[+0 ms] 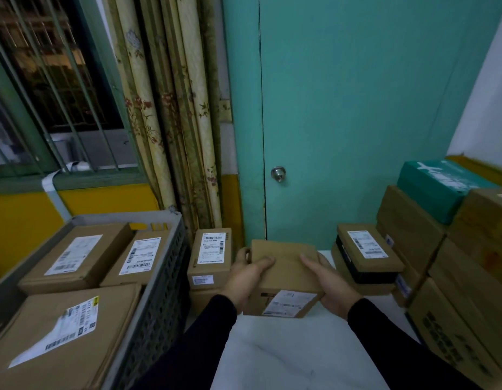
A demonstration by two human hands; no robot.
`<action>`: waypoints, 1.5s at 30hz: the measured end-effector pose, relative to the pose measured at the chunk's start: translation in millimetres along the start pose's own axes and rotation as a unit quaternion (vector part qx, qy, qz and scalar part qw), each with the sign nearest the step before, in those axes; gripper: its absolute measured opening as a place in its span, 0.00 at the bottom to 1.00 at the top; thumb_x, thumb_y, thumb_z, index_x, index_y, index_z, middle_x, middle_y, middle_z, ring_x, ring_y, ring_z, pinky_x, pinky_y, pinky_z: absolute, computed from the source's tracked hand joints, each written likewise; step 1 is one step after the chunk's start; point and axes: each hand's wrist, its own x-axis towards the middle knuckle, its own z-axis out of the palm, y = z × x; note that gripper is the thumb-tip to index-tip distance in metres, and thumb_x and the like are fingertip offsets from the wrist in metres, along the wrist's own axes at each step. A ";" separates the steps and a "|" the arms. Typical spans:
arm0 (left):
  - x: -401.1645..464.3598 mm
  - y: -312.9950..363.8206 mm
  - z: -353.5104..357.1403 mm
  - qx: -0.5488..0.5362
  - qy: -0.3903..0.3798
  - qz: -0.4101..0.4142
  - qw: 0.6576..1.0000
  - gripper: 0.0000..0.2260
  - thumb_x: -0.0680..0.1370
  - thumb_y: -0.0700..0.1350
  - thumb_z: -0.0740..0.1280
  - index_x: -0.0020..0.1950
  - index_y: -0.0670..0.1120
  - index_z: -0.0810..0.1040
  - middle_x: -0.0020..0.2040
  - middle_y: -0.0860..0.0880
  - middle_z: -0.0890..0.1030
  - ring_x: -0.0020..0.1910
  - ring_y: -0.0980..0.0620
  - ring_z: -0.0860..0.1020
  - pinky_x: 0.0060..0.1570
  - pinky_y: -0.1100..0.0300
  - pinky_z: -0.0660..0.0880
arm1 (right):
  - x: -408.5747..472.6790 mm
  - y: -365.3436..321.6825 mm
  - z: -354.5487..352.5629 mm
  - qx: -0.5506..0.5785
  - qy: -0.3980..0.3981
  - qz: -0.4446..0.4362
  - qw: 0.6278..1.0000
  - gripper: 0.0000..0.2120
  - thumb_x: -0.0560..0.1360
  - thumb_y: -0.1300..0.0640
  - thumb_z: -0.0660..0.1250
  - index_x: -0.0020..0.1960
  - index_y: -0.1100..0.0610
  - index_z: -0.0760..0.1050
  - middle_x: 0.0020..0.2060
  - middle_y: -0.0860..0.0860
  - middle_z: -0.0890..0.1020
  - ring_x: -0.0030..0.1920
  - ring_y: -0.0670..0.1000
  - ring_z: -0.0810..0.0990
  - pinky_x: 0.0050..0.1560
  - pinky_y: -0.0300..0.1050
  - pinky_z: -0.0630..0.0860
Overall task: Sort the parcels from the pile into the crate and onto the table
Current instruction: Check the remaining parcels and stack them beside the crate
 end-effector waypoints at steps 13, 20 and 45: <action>-0.7 -5.1 -1.4 0.036 0.004 0.085 0.996 0.24 0.79 0.46 0.72 0.65 0.63 0.63 0.57 0.52 0.79 0.57 0.47 0.80 0.55 0.49 0.82 | 1.1 2.2 10.6 -0.045 -0.011 -0.030 0.998 0.28 0.77 0.56 0.73 0.72 0.49 0.64 0.60 0.54 0.81 0.56 0.56 0.84 0.54 0.53 0.82; -0.2 -3.1 -6.3 0.033 -0.003 0.095 0.995 0.27 0.78 0.47 0.73 0.71 0.60 0.64 0.60 0.49 0.79 0.59 0.46 0.80 0.58 0.43 0.81 | 5.2 0.5 10.9 -0.065 -0.012 -0.052 0.996 0.44 0.64 0.47 0.79 0.75 0.48 0.63 0.63 0.52 0.81 0.59 0.55 0.83 0.61 0.55 0.80; 0.7 -9.7 -5.7 -0.104 -0.054 -0.027 0.993 0.22 0.79 0.44 0.71 0.71 0.55 0.69 0.56 0.44 0.86 0.54 0.42 0.85 0.58 0.41 0.80 | -2.5 -7.6 11.9 0.040 0.015 -0.009 0.999 0.36 0.79 0.49 0.70 0.81 0.49 0.56 0.63 0.53 0.81 0.57 0.58 0.84 0.57 0.57 0.80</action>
